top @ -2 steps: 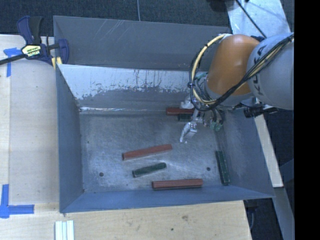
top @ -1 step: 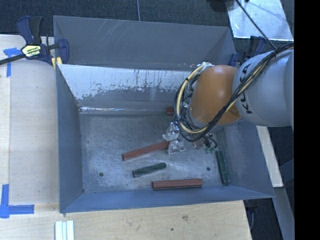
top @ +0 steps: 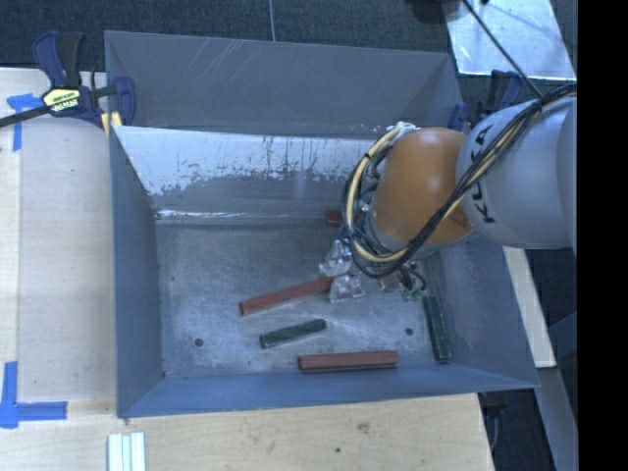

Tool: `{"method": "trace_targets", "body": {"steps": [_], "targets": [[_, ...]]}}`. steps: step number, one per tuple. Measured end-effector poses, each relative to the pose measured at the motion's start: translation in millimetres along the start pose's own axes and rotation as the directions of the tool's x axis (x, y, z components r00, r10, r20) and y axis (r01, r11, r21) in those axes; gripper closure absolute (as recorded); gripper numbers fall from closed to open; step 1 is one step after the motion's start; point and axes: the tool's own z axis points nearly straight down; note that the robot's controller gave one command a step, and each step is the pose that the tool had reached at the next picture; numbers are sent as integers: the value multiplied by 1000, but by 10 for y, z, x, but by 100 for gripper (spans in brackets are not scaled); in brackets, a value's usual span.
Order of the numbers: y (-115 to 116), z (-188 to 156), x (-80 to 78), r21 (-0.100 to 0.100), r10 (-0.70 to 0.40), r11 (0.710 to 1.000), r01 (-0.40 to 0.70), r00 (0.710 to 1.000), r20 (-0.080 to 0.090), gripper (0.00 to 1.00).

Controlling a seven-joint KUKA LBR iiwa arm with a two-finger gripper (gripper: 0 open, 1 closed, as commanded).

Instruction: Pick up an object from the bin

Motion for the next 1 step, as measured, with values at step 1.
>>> {"method": "trace_targets", "body": {"steps": [1], "targets": [[192,-1569,-468,-9,-237,971,237,971,-17,100]]}}
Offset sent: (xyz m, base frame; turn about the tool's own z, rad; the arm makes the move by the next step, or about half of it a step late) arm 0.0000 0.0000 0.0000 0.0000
